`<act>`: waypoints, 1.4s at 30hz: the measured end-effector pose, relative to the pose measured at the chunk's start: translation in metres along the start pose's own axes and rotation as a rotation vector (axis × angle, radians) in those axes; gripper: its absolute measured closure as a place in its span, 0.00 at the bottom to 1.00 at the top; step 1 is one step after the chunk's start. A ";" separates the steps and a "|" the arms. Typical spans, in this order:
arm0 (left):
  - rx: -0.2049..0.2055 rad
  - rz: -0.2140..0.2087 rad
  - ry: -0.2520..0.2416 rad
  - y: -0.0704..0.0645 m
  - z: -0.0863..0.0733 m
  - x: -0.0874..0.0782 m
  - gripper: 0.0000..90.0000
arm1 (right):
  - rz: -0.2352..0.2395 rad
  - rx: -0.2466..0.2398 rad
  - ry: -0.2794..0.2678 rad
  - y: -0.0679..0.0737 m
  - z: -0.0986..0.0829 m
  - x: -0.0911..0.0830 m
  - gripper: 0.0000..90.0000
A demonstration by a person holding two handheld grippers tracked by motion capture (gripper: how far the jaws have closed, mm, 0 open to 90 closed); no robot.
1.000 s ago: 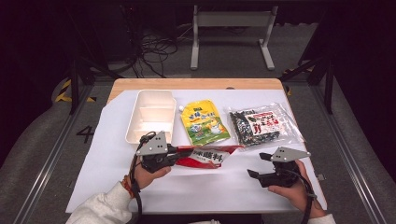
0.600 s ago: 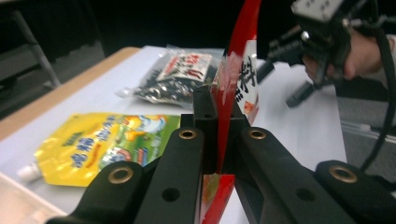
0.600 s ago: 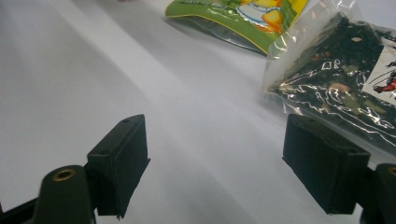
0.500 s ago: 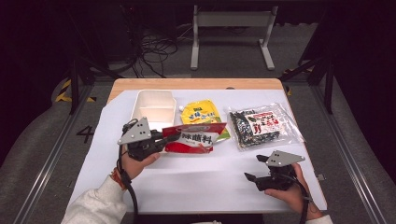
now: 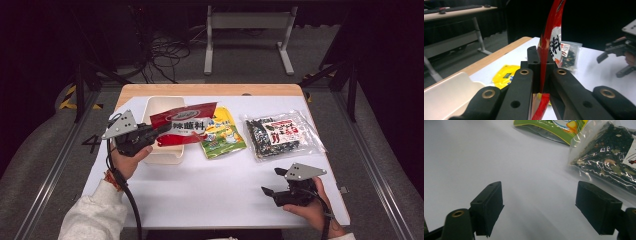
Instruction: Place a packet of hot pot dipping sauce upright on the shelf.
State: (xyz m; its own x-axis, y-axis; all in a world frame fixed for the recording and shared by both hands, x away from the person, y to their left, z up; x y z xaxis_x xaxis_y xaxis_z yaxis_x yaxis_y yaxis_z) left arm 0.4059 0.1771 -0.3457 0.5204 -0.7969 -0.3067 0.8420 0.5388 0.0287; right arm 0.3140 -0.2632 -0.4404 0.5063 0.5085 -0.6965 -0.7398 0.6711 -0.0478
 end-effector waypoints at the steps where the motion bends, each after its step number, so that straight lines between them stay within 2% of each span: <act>1: -0.001 0.005 0.003 0.002 0.001 0.000 1.00 | 0.000 0.001 0.002 0.000 0.000 0.000 0.24; 6: -0.020 0.030 -0.009 0.018 0.004 -0.001 1.00 | 0.001 0.005 0.008 0.000 -0.002 0.002 0.24; 7: -0.022 0.048 -0.007 0.025 0.005 -0.001 1.00 | 0.001 0.007 0.011 0.000 -0.002 0.002 0.24; 8: -0.022 0.048 -0.007 0.025 0.005 -0.001 1.00 | 0.001 0.007 0.011 0.000 -0.002 0.002 0.24; 15: -0.030 0.100 0.024 0.057 0.007 0.005 1.00 | 0.010 0.001 0.032 0.002 -0.006 0.005 0.24; 17: -0.030 0.104 0.028 0.062 0.007 0.006 1.00 | 0.011 0.000 0.035 0.002 -0.007 0.005 0.24; 18: -0.033 0.116 0.036 0.069 0.007 0.009 1.00 | 0.010 0.004 0.041 0.003 -0.009 0.005 0.24; 27: -0.024 0.134 0.065 0.090 0.005 0.028 1.00 | 0.035 0.050 0.029 0.003 -0.014 0.000 0.24; 34: -0.003 0.149 0.112 0.105 0.001 0.046 1.00 | 0.075 0.045 0.037 0.010 -0.019 -0.002 0.24; 37: -0.012 0.152 0.109 0.109 -0.002 0.051 1.00 | 0.105 0.041 0.031 0.013 -0.020 -0.003 0.24; 42: -0.015 0.154 0.124 0.116 -0.008 0.057 1.00 | 0.105 0.052 0.031 0.015 -0.022 -0.004 0.24</act>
State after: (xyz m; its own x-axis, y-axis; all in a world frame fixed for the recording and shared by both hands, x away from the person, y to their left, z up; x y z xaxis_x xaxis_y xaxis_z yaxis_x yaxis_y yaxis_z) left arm 0.5320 0.1964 -0.3674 0.6205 -0.6657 -0.4146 0.7511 0.6565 0.0700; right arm 0.2912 -0.2672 -0.4540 0.4127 0.5607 -0.7178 -0.7636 0.6426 0.0628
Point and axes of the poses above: each handheld gripper's, and its own axes: x roughly forward along the jaws, z roughly out of its top, y roughly to its left, the point moved 2 cm from there along x, roughly forward along the jaws, and after that the axes turned 6 degrees about y, right-handed, at the moved point
